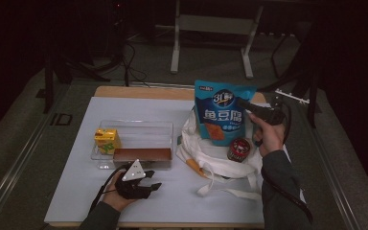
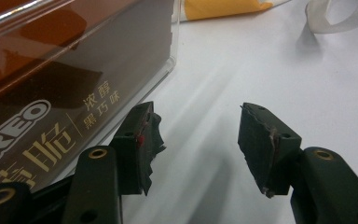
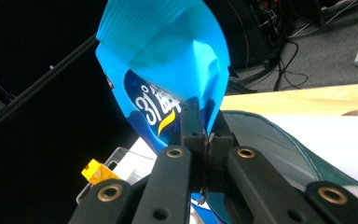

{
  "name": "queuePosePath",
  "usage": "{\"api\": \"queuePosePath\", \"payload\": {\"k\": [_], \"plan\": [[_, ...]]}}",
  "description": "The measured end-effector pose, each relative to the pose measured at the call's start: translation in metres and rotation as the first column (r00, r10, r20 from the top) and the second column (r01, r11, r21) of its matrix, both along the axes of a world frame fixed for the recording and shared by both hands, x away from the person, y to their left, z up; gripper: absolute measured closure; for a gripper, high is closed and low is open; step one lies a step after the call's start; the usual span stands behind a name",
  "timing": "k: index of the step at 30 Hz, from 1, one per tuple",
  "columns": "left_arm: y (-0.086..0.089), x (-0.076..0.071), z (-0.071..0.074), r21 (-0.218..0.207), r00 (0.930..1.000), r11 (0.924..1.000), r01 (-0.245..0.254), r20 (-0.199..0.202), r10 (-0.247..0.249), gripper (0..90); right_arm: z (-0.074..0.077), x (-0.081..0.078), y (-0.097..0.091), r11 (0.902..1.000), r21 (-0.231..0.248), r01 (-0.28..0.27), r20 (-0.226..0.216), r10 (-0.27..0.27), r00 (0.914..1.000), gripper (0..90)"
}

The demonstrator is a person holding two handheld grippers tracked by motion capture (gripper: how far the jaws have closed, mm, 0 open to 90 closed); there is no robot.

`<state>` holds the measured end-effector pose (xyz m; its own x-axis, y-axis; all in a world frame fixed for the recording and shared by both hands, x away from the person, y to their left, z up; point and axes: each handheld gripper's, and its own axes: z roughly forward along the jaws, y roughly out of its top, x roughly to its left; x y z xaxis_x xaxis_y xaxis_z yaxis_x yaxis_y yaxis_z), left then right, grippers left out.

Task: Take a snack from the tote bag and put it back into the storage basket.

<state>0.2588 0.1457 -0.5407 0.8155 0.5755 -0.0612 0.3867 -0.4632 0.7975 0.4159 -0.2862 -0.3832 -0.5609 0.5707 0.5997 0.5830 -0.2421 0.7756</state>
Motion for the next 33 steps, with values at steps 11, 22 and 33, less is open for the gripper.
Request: {"api": "queuePosePath", "payload": {"k": [11,22,33], "plan": [[0.000,0.000,0.000,-0.005,1.0000,1.0000,-0.002,-0.001,0.002,46.2,0.021,-0.004,0.002,0.9994,0.032,-0.012,0.036,0.011,0.9993,89.9],[0.002,0.001,0.000,-0.019,0.9999,0.9998,-0.007,-0.008,0.006,46.1,0.038,-0.010,0.003,0.9983,0.053,-0.023,0.062,0.020,0.9979,89.9],[0.002,0.000,0.000,-0.020,1.0000,0.9998,-0.004,-0.003,0.004,46.2,0.045,-0.012,0.004,0.9972,0.069,-0.028,0.061,0.024,0.9978,89.9]]}}
